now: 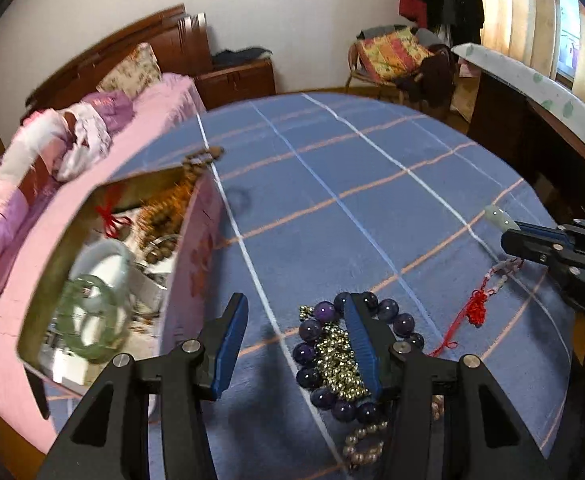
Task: Organize jewelry
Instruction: 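Grasp the purple bead bracelet with the left tool, then carry the purple bracelet and jade pendant over the tin box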
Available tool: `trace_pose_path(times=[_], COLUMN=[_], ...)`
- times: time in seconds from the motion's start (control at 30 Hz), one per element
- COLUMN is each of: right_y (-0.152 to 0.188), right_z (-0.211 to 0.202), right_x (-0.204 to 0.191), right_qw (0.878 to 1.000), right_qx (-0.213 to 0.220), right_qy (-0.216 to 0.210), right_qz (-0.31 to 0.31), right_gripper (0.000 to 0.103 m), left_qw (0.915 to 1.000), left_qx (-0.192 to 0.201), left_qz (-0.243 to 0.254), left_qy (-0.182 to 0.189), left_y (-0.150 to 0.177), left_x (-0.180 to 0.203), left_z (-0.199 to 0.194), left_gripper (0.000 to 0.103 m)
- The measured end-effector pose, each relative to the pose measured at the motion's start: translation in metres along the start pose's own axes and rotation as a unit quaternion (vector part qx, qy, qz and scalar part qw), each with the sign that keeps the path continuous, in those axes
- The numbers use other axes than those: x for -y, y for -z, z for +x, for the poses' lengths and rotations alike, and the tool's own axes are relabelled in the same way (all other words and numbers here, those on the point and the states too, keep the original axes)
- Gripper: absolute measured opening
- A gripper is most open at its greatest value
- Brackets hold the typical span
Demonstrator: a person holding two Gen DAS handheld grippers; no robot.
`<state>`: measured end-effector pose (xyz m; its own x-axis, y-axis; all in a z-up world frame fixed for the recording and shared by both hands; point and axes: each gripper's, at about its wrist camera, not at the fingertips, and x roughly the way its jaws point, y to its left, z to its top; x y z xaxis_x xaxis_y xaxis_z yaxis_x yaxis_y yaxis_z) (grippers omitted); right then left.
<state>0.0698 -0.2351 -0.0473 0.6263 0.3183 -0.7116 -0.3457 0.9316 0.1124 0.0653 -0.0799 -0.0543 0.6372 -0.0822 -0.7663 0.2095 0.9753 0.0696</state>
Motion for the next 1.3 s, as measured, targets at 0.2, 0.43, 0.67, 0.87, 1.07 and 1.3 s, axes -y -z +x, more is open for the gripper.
trace_pose_path(times=[0.2, 0.43, 0.67, 0.87, 1.07, 1.3], right_y=[0.003, 0.004, 0.003, -0.002, -0.007, -0.018], right_z=[0.004, 0.002, -0.004, -0.012, -0.019, -0.034], right_x=[-0.004, -0.009, -0.009, -0.011, -0.014, -0.02], right_qw=[1.0, 1.0, 1.0, 1.0, 0.999, 0.998], right_qx=[-0.005, -0.003, 0.008, 0.022, 0.035, 0.059], right_qy=[-0.01, -0.015, -0.018, -0.022, -0.028, -0.037], right_qz=[-0.001, -0.003, -0.003, -0.002, -0.001, 0.0], right_gripper=[0.011, 0.011, 0.011, 0.011, 0.011, 0.011], left_qw=[0.9992, 0.9991, 0.9949, 0.9913, 0.9876, 0.9874], left_qx=[-0.021, 0.009, 0.066, 0.097, 0.124, 0.131], left_qz=[0.009, -0.008, -0.048, -0.063, -0.061, -0.06], left_qy=[0.034, 0.042, 0.059, 0.063, 0.075, 0.065], left_y=[-0.002, -0.001, -0.013, -0.018, -0.024, -0.025], left_x=[0.009, 0.003, -0.021, -0.031, -0.033, -0.038], left_z=[0.019, -0.003, -0.052, -0.078, -0.098, -0.107], left_gripper=[0.031, 0.013, 0.013, 0.013, 0.013, 0.013])
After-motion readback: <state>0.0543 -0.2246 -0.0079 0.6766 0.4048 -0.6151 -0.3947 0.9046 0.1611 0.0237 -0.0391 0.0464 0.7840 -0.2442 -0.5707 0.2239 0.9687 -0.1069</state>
